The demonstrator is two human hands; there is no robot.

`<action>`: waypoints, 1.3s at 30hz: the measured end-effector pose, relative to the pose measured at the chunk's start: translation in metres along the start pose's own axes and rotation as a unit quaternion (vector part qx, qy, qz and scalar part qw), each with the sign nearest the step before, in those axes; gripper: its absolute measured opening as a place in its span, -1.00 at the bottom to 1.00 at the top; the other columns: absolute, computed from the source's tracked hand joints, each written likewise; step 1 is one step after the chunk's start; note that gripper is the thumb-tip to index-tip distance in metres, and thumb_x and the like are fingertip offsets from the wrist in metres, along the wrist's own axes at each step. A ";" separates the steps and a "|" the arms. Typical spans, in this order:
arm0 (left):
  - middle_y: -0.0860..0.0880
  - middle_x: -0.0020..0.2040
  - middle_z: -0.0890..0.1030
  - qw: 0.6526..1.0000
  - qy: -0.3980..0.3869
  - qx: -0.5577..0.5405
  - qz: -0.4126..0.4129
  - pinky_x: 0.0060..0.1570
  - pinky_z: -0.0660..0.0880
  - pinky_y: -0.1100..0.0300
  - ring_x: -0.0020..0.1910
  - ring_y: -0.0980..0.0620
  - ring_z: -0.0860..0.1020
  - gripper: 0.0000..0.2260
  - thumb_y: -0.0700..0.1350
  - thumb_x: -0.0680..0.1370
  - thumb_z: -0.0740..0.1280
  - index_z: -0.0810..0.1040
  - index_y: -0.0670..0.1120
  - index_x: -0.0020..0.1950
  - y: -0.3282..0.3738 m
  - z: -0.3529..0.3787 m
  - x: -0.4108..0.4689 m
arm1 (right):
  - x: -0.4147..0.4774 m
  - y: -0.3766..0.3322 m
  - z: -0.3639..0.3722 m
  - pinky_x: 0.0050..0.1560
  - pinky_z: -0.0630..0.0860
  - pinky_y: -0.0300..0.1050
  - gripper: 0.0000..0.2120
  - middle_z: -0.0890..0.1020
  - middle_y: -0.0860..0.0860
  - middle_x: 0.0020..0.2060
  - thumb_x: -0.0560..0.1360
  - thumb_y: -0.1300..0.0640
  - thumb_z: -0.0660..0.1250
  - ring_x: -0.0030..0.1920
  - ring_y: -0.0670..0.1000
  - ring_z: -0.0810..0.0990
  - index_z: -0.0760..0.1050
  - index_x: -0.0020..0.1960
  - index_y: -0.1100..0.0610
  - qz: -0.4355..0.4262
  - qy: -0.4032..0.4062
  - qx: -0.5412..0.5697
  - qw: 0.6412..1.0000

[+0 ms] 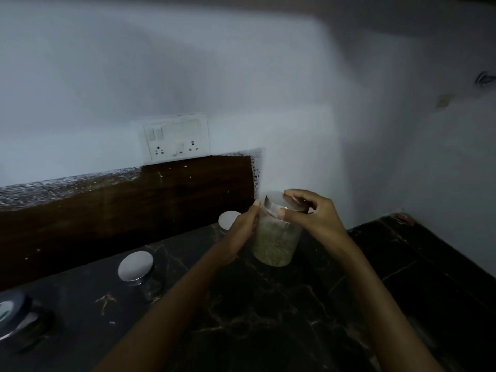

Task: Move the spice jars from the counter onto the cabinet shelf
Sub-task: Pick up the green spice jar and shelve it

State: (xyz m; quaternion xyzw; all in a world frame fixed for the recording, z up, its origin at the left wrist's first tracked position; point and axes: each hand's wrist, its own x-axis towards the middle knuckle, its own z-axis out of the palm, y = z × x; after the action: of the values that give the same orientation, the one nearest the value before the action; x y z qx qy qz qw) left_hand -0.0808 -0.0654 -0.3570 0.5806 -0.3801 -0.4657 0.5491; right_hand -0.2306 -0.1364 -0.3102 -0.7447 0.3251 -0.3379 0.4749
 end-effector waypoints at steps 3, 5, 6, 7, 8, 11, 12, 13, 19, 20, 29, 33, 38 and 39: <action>0.00 0.09 0.63 0.997 -0.045 -0.057 0.014 0.15 0.50 0.06 0.14 0.03 0.59 -0.61 0.15 0.63 -0.08 0.52 0.14 0.13 0.021 -0.003 -0.048 | -0.026 -0.040 0.008 -0.08 0.52 -0.38 -0.68 0.62 -0.08 0.01 0.36 0.20 0.47 0.02 -0.13 0.56 0.57 0.10 0.07 -0.029 -0.018 0.043 0.998; 0.03 0.07 0.64 0.995 -0.058 -0.083 0.012 0.06 0.54 0.13 0.10 0.07 0.60 -0.59 0.19 0.61 -0.11 0.50 0.17 0.14 0.033 -0.004 -0.075 | -0.036 -0.056 0.013 -0.02 0.54 -0.29 -0.72 0.63 -0.08 0.00 0.36 0.20 0.45 0.02 -0.11 0.58 0.58 0.06 0.04 -0.041 -0.022 0.055 0.997; -0.01 0.11 0.64 0.993 -0.063 -0.102 0.014 0.10 0.53 0.09 0.14 0.02 0.59 -0.56 0.22 0.58 -0.10 0.50 0.15 0.17 0.036 -0.007 -0.091 | -0.045 -0.066 0.017 -0.02 0.55 -0.26 -0.73 0.63 -0.07 0.01 0.36 0.19 0.45 0.03 -0.09 0.59 0.58 0.05 0.03 -0.045 -0.029 0.064 0.997; -0.06 0.17 0.62 0.989 -0.077 -0.126 0.015 0.17 0.50 0.00 0.20 -0.04 0.56 -0.53 0.26 0.55 -0.07 0.52 0.13 0.19 0.037 -0.009 -0.102 | -0.053 -0.075 0.020 -0.04 0.56 -0.26 -0.73 0.64 -0.05 0.01 0.35 0.17 0.46 0.04 -0.07 0.60 0.59 0.05 0.03 -0.050 -0.039 0.073 0.995; -0.11 0.21 0.59 0.985 -0.089 -0.146 0.026 0.23 0.46 -0.07 0.25 -0.09 0.53 -0.50 0.28 0.52 -0.05 0.54 0.11 0.21 0.037 -0.015 -0.122 | -0.067 -0.088 0.029 -0.08 0.56 -0.27 -0.70 0.65 -0.03 0.02 0.33 0.14 0.47 0.03 -0.06 0.61 0.60 0.06 0.05 -0.060 -0.055 0.084 0.993; -0.10 0.22 0.59 0.979 -0.104 -0.173 0.034 0.18 0.51 -0.01 0.23 -0.05 0.54 -0.48 0.31 0.49 0.01 0.50 0.06 0.24 0.046 -0.022 -0.153 | -0.085 -0.106 0.037 -0.11 0.55 -0.24 -0.55 0.65 0.02 0.03 0.23 -0.04 0.47 0.02 -0.02 0.62 0.61 0.08 0.08 -0.071 -0.067 0.105 0.990; -0.09 0.22 0.58 0.978 -0.105 -0.174 0.039 0.15 0.53 0.04 0.23 -0.04 0.55 -0.48 0.32 0.49 0.07 0.47 0.04 0.27 0.049 -0.024 -0.158 | -0.087 -0.110 0.039 -0.07 0.56 -0.18 -0.51 0.65 0.03 0.04 0.22 -0.11 0.43 0.04 0.00 0.62 0.60 0.10 0.08 -0.071 -0.064 0.108 0.990; -0.09 0.23 0.57 0.976 -0.111 -0.179 0.051 0.14 0.53 0.05 0.25 -0.04 0.53 -0.48 0.31 0.47 0.16 0.45 0.02 0.30 0.050 -0.026 -0.164 | -0.091 -0.114 0.041 -0.03 0.57 -0.12 -0.48 0.64 0.03 0.06 0.22 -0.14 0.39 0.06 0.04 0.61 0.59 0.11 0.08 -0.071 -0.063 0.114 0.989; -0.16 0.28 0.54 0.963 -0.131 -0.209 0.111 0.27 0.43 -0.08 0.31 -0.13 0.47 -0.38 0.21 0.33 0.47 0.49 -0.02 0.30 0.053 -0.043 -0.213 | -0.139 -0.145 0.072 -0.02 0.55 -0.30 -0.48 0.54 -0.09 0.15 0.36 -0.16 0.39 0.13 -0.09 0.55 0.42 0.27 -0.05 -0.088 -0.026 0.140 0.986; -0.17 0.29 0.53 0.965 -0.119 -0.201 0.120 0.27 0.43 -0.08 0.31 -0.15 0.47 -0.36 0.22 0.33 0.47 0.48 -0.04 0.32 0.056 -0.044 -0.220 | -0.149 -0.148 0.078 -0.07 0.52 -0.39 -0.51 0.51 -0.14 0.14 0.38 -0.17 0.35 0.13 -0.15 0.52 0.37 0.27 -0.10 -0.099 0.009 0.140 0.985; -0.14 0.27 0.53 0.981 0.008 -0.087 0.173 0.17 0.51 -0.04 0.21 -0.10 0.55 -0.37 0.19 0.40 0.39 0.36 -0.03 0.40 0.078 -0.054 -0.257 | -0.213 -0.152 0.130 0.00 0.58 -0.21 -0.37 0.38 -0.11 0.24 0.32 -0.11 0.39 0.19 -0.11 0.46 0.26 0.34 -0.12 -0.169 0.105 0.083 0.977; -0.04 0.30 0.52 0.982 0.000 -0.062 0.177 0.30 0.40 -0.07 0.27 -0.01 0.51 -0.44 0.25 0.46 0.27 0.35 0.07 0.40 0.076 -0.053 -0.264 | -0.214 -0.154 0.136 0.18 0.52 -0.01 -0.06 0.31 -0.06 0.37 0.21 -0.14 0.52 0.33 -0.02 0.38 0.11 0.45 -0.11 -0.131 0.079 0.073 0.986; 0.05 0.21 0.60 0.988 0.006 -0.051 0.147 0.17 0.48 0.09 0.22 0.09 0.55 -0.37 0.47 0.29 0.26 0.49 0.21 0.28 0.082 -0.049 -0.267 | -0.215 -0.156 0.130 0.14 0.55 0.01 -0.11 0.39 -0.10 0.29 0.24 0.03 0.54 0.24 -0.05 0.46 0.15 0.46 -0.07 -0.099 0.098 0.116 0.983; 0.11 0.14 0.64 0.989 0.010 -0.049 0.139 0.05 0.53 0.17 0.15 0.14 0.58 -0.42 0.49 0.27 0.22 0.53 0.26 0.19 0.084 -0.049 -0.268 | -0.215 -0.156 0.129 0.11 0.56 0.00 -0.15 0.44 -0.10 0.26 0.25 0.06 0.53 0.20 -0.06 0.50 0.20 0.44 -0.06 -0.099 0.100 0.127 0.982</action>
State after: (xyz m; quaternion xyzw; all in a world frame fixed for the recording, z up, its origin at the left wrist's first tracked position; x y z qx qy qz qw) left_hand -0.1025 0.1947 -0.2427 0.4990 -0.4285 -0.3968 0.6402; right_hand -0.2213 0.1524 -0.2485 -0.6694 0.2505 -0.4944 0.4948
